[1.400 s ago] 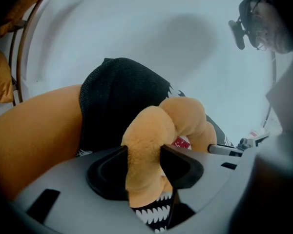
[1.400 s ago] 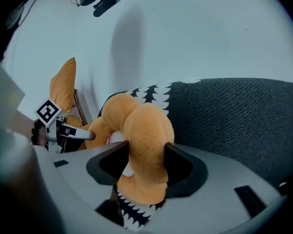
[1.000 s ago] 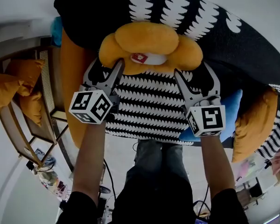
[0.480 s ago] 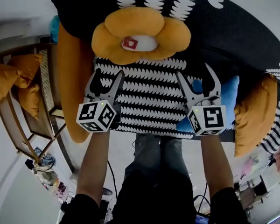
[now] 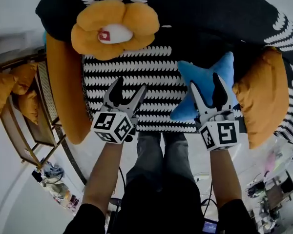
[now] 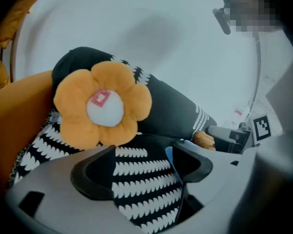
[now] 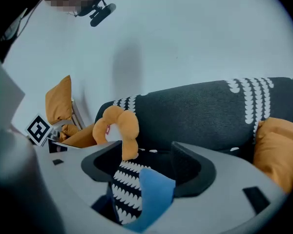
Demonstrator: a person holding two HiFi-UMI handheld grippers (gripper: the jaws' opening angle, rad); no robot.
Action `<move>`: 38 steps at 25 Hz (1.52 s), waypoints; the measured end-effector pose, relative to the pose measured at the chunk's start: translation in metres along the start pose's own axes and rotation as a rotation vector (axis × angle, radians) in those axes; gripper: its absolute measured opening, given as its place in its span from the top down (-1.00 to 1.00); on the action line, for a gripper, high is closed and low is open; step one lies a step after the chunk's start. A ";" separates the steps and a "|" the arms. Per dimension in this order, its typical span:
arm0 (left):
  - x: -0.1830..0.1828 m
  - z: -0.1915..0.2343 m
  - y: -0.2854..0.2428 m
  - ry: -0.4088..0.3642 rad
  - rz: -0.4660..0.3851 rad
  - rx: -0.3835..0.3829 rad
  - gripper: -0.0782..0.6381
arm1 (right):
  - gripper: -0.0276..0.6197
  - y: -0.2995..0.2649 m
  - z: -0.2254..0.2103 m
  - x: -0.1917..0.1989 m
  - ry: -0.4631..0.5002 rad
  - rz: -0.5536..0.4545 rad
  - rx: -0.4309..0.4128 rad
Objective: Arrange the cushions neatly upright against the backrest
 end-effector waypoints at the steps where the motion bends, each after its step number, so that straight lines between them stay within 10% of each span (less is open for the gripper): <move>1: 0.004 -0.012 -0.007 -0.013 0.015 0.019 -0.28 | -0.10 0.011 -0.008 0.006 -0.009 0.000 0.015; 14: 0.032 -0.110 -0.101 0.126 0.120 0.169 -0.28 | -0.07 0.120 -0.094 0.111 -0.277 0.042 0.232; 27: 0.041 -0.131 -0.154 0.220 0.238 0.202 -0.40 | -0.57 0.099 -0.120 0.178 -0.863 0.072 0.072; 38: 0.042 -0.125 -0.148 0.271 0.249 0.324 -0.23 | -0.58 0.088 -0.117 0.166 -0.865 0.123 -0.011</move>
Point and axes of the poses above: the fingertips, and each gripper's own axes: y backward along the fingers, z to its left, x out of its underside, the point moved 5 cm from there along y, backward along the fingers, and after that the axes turned 7 degrees about z, right-handed, at the moved point
